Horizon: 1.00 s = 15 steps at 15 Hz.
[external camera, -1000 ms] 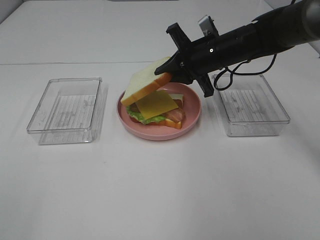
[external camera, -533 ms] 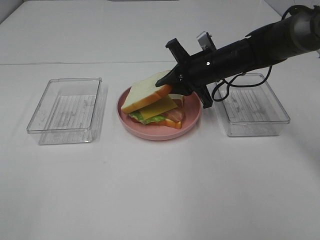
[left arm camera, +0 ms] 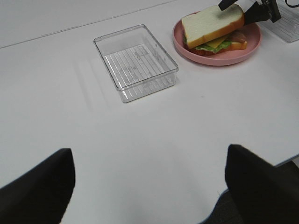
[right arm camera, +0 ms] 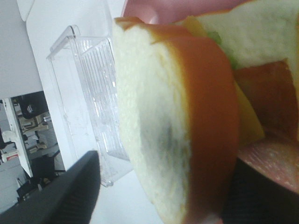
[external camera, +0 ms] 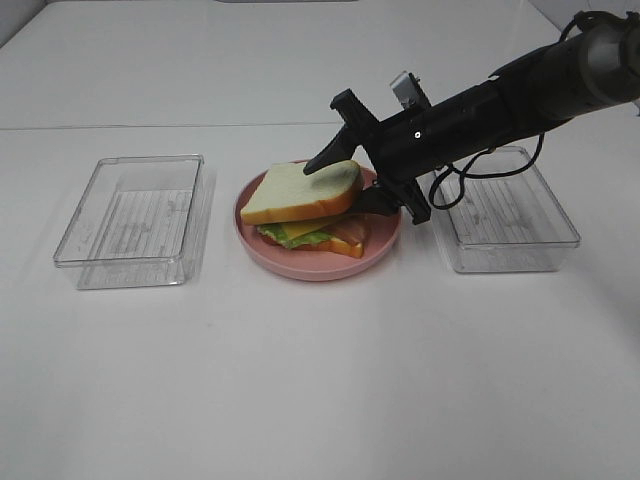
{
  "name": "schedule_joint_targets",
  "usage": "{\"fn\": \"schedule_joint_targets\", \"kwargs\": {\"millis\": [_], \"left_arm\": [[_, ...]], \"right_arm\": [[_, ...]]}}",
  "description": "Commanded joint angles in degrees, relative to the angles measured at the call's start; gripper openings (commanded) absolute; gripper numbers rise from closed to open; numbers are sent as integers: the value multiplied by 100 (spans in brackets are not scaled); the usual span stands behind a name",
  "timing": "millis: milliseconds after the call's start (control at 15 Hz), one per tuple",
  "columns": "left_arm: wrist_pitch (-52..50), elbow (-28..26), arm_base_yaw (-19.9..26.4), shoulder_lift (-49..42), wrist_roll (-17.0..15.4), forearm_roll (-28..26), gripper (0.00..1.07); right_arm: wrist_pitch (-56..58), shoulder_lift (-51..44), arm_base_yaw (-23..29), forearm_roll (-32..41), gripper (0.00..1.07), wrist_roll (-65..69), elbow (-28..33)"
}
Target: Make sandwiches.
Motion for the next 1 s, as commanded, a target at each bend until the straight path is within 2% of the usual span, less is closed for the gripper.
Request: {"fn": "schedule_joint_targets", "kwargs": {"millis": [67,333,600,800,1000], "left_arm": [[-52,11,-17,-132,0,0,83],[-52,11,-17,-132,0,0,83],[-52,11,-17,-132,0,0,83],[-52,11,-17,-132,0,0,83],[-52,11,-17,-132,0,0,83]], "right_arm": [[143,-189,6,-418,70,0,17],[476,-418,0,-1461,70,544,17],[579,-871,0,-3025,71,1203,17],[963,-1679,0,-4624,71,1593,17],[1673,-2538,0,-5443,71,1593,17]]}}
